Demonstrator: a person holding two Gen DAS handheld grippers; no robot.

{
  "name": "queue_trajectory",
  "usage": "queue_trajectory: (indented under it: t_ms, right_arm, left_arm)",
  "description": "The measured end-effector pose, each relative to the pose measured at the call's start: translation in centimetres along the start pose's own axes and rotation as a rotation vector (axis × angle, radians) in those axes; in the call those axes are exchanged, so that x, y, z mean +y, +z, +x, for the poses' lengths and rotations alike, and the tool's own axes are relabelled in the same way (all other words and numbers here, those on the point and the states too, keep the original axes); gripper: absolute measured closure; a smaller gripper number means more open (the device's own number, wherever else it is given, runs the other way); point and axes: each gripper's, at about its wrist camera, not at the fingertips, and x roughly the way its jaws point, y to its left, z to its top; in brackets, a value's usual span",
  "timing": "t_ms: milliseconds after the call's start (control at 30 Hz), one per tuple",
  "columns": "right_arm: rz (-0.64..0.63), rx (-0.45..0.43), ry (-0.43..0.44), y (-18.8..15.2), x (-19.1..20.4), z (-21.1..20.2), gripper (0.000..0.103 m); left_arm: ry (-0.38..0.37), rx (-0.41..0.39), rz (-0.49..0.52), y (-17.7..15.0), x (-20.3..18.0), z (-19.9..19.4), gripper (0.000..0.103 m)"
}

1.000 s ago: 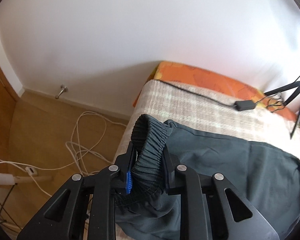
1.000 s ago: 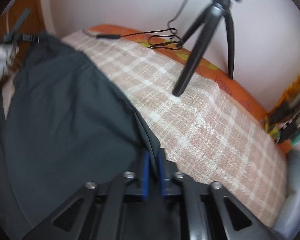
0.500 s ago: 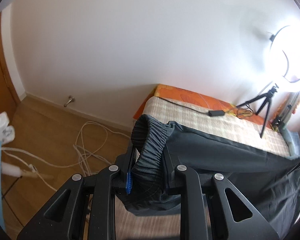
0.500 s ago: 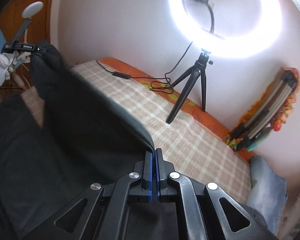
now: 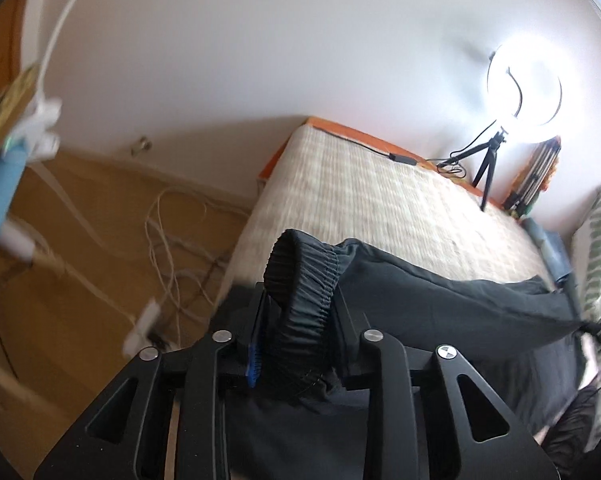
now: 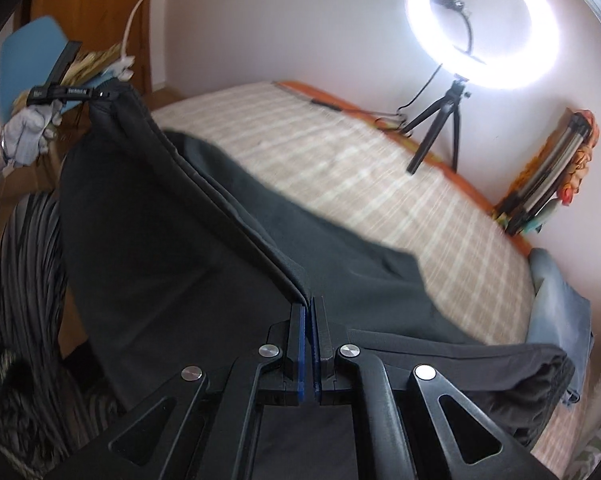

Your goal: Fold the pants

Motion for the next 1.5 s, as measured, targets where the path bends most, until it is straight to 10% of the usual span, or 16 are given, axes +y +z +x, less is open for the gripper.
queue_trajectory:
  t_ms: [600,767,1167,1500]
  right_arm:
    - [-0.142,0.207,0.219,-3.6,4.2,2.7,0.103]
    - [-0.101,0.186,0.319,-2.3,4.0,1.3,0.076]
    - [-0.128,-0.053,0.449,11.4,6.3,1.6,0.064]
    - [-0.171,-0.015,0.674,23.8,16.1,10.9,0.061]
  left_arm:
    - [0.145,0.040,-0.068,-5.8,5.7,-10.2,0.047]
    - [0.028,0.054,-0.213,-7.7,6.3,-9.5,0.047]
    - [0.008,0.140,-0.409,-9.9,7.5,-3.5,0.041]
    - [-0.096,0.074,-0.648,-12.0,8.9,-3.1,0.041]
